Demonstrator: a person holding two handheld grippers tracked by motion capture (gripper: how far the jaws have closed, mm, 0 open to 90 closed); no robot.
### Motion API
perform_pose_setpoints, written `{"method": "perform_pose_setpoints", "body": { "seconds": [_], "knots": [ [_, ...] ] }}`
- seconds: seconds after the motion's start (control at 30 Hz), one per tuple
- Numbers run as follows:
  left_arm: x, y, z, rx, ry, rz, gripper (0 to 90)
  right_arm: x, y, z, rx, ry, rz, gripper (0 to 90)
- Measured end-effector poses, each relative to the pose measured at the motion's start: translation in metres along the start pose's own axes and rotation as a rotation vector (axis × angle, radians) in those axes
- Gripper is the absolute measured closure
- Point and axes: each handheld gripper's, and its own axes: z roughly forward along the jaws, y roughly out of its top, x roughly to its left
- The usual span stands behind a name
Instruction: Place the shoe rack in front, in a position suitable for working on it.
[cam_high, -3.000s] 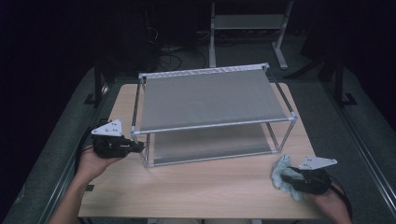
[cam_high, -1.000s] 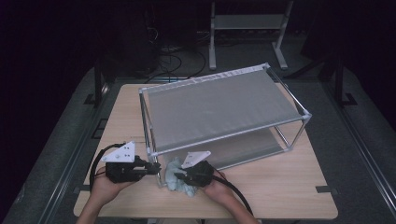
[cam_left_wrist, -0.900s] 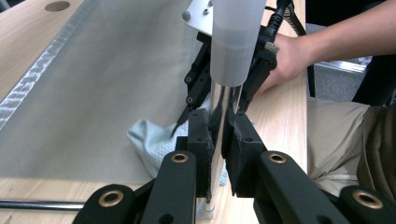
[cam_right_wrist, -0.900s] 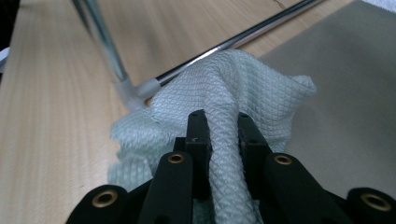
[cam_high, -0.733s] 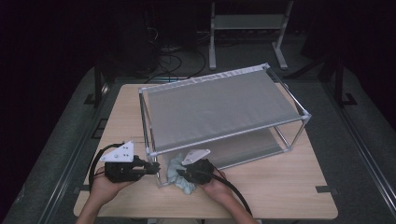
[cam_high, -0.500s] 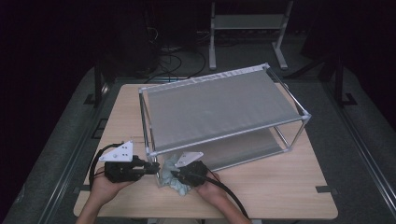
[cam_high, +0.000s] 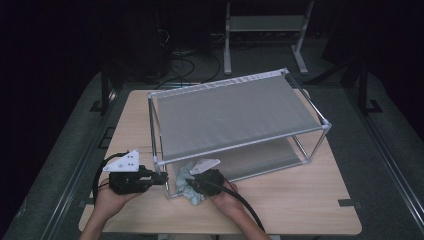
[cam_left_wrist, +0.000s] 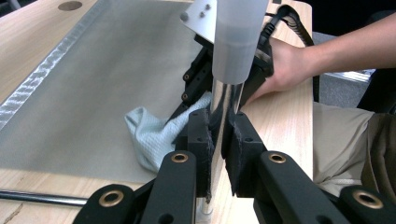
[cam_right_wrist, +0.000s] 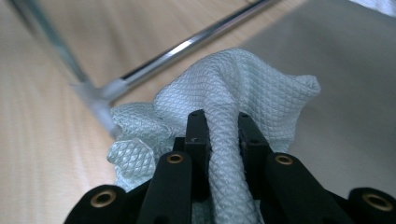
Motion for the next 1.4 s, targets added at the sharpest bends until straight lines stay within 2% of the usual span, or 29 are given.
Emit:
{"method": "perform_pose_setpoints", "body": {
  "seconds": [0.07, 0.13, 0.17, 0.27, 0.33, 0.37, 0.4, 0.43, 0.47, 0.5, 0.53, 0.57, 0.67, 0.73, 0.77, 0.83, 0.87, 0.9, 0.93, 1.0, 1.2, 1.23, 1.27, 1.3, 1.33, 1.37, 1.4],
  "knots": [
    [0.000, 0.000, 0.000, 0.000, -0.001, -0.001, 81.0, 0.000, 0.000, 0.000, 0.005, -0.007, 0.015, 76.4],
    [0.000, 0.000, 0.000, 0.001, -0.001, -0.002, 80.9, 0.002, 0.001, 0.000, 0.009, -0.022, 0.003, 75.8],
    [0.000, 0.000, 0.000, 0.001, 0.000, -0.003, 80.9, 0.005, 0.002, 0.001, 0.021, -0.048, -0.025, 74.9],
    [0.000, 0.000, 0.000, 0.001, 0.001, -0.004, 80.9, 0.004, 0.002, 0.000, 0.019, -0.065, -0.021, 67.3],
    [0.000, 0.000, 0.000, 0.001, 0.002, -0.005, 80.9, 0.001, 0.001, 0.000, 0.019, -0.046, 0.020, 66.5],
    [0.000, 0.000, 0.000, 0.001, 0.002, -0.005, 80.9, 0.001, 0.001, 0.000, 0.019, -0.046, 0.020, 66.5],
    [0.000, 0.000, 0.000, 0.001, 0.002, -0.005, 80.9, -0.002, 0.001, -0.001, 0.030, -0.048, 0.063, 62.1],
    [0.000, 0.000, 0.000, 0.002, 0.003, -0.004, 80.9, -0.003, 0.002, -0.001, 0.034, -0.045, 0.067, 60.7],
    [0.000, 0.000, 0.000, 0.002, 0.003, -0.004, 80.9, -0.002, 0.002, -0.001, 0.031, -0.051, 0.057, 54.2],
    [0.000, 0.000, 0.000, 0.002, 0.003, -0.004, 80.8, -0.002, 0.002, -0.001, 0.031, -0.051, 0.057, 54.2],
    [0.000, 0.000, 0.000, 0.000, 0.002, -0.005, 80.8, -0.001, 0.002, -0.004, 0.053, -0.054, 0.088, 39.6],
    [0.000, 0.000, 0.000, 0.000, 0.005, -0.006, 80.8, -0.005, 0.002, -0.005, 0.030, -0.045, 0.060, 39.5],
    [0.000, 0.000, 0.000, 0.000, 0.011, -0.008, 80.8, -0.005, 0.000, -0.011, 0.014, -0.017, 0.077, 36.1],
    [0.000, 0.000, -0.001, 0.002, 0.014, -0.009, 80.8, -0.002, -0.001, -0.015, -0.014, 0.017, 0.033, 31.9],
    [0.000, 0.000, -0.001, 0.001, 0.014, -0.009, 80.7, 0.000, -0.001, -0.015, -0.001, 0.026, 0.039, 32.7],
    [0.000, 0.000, -0.002, 0.006, 0.016, -0.008, 80.6, 0.003, 0.000, -0.014, 0.002, 0.019, 0.020, 50.0],
    [0.000, 0.000, -0.002, 0.007, 0.015, -0.009, 80.4, 0.004, 0.000, -0.012, 0.013, -0.004, 0.018, 57.3],
    [0.000, 0.000, -0.002, 0.007, 0.015, -0.009, 79.2, 0.004, 0.000, -0.012, 0.013, -0.004, 0.018, 57.3],
    [-0.001, -0.001, -0.004, 0.001, 0.016, -0.009, 79.0, 0.006, 0.000, -0.008, 0.020, -0.030, 0.010, 71.9],
    [-0.001, -0.002, -0.006, -0.007, 0.019, -0.011, 79.5, 0.008, 0.000, -0.006, 0.017, -0.039, 0.010, 76.3],
    [-0.001, -0.001, -0.006, 0.003, 0.031, -0.003, 81.4, 0.015, 0.005, 0.000, 0.018, -0.030, -0.028, 78.2],
    [-0.001, -0.001, -0.006, 0.001, 0.030, -0.005, 81.4, 0.014, 0.006, 0.000, 0.021, -0.041, -0.021, 78.5],
    [-0.001, -0.001, -0.006, -0.004, 0.031, -0.008, 81.3, 0.008, 0.004, -0.001, 0.030, -0.092, 0.013, 78.8],
    [0.000, -0.002, -0.006, -0.006, 0.030, -0.009, 81.3, 0.008, 0.004, -0.001, 0.030, -0.092, 0.013, 78.8],
    [0.000, -0.002, -0.006, -0.007, 0.029, -0.010, 81.3, 0.005, 0.003, -0.001, 0.023, -0.087, 0.054, 78.9],
    [0.000, -0.002, -0.006, -0.007, 0.029, -0.010, 81.3, 0.005, 0.003, -0.001, 0.023, -0.087, 0.054, 78.9],
    [0.001, -0.002, -0.006, -0.006, 0.026, -0.009, 81.3, 0.012, 0.005, 0.003, 0.012, -0.071, 0.033, 78.8]
  ]
}}
